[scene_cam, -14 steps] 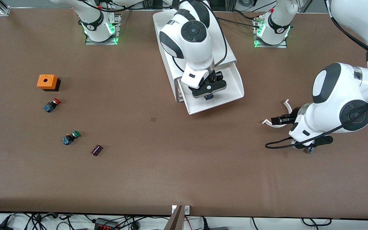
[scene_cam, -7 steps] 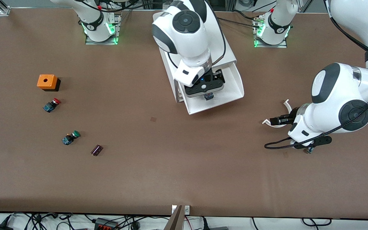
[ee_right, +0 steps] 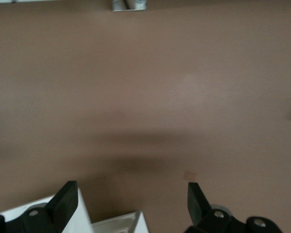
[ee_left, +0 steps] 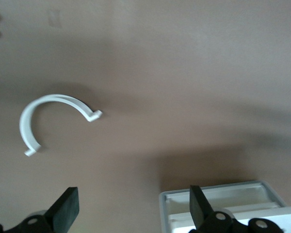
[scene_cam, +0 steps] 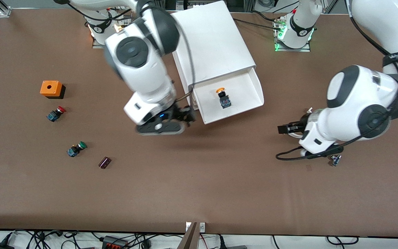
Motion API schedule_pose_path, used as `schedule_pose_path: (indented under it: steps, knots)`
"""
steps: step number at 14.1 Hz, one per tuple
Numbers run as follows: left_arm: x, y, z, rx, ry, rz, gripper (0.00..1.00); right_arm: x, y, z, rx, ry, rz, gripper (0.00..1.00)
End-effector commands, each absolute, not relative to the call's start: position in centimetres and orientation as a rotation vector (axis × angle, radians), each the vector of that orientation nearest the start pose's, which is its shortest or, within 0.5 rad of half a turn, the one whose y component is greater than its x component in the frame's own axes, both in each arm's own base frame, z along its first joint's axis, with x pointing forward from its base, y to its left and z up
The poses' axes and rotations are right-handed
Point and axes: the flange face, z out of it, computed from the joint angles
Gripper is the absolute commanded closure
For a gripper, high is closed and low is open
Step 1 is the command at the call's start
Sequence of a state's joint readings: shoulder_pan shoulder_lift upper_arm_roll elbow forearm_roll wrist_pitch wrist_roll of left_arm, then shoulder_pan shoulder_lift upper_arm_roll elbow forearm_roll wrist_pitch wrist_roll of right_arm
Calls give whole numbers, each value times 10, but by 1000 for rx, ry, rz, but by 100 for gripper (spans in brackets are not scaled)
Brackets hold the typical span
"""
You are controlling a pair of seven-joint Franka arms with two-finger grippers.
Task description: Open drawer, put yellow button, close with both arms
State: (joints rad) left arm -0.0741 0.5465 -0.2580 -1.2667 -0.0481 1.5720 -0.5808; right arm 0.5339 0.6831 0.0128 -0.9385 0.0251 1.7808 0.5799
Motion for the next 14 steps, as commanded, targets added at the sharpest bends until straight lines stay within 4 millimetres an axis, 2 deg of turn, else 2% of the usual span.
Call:
schedule_pose_path:
  steps: [1, 2, 4, 5, 6, 7, 9, 11, 12, 13, 14]
  knots:
    - [638, -258, 412, -3107, -547, 387, 0, 672, 324, 507, -3044, 136, -147, 0]
    - [632, -275, 402, -3089, -528, 339, 0, 682, 294, 504, -3064, 129, -109, 0]
    - [623, -296, 389, -3083, -515, 282, 0, 696, 237, 497, -3099, 84, -18, 0]
    - [622, -300, 384, -3099, -523, 251, 0, 701, 215, 497, -3105, 55, -5, 0]
    - [617, -305, 380, -3107, -525, 230, 0, 704, 199, 504, -3100, 63, -8, 0]
    - [609, -314, 373, -3113, -524, 212, 0, 703, 183, 521, -3091, 87, -42, 0]
    - [595, -327, 360, -3114, -561, 183, 0, 702, 156, 535, -3101, 99, -34, 0]
    - [585, -339, 358, -3117, -529, 185, 0, 704, 99, 540, -3098, 105, 18, 0]
    - [579, -344, 357, -3112, -524, 192, 0, 704, 78, 545, -3099, 102, 11, 0]
    - [567, -359, 357, -3110, -510, 208, 0, 705, 64, 549, -3104, 95, 2, 0]
    - [559, -367, 359, -3109, -515, 212, 0, 700, 46, 561, -3106, 123, -16, 0]
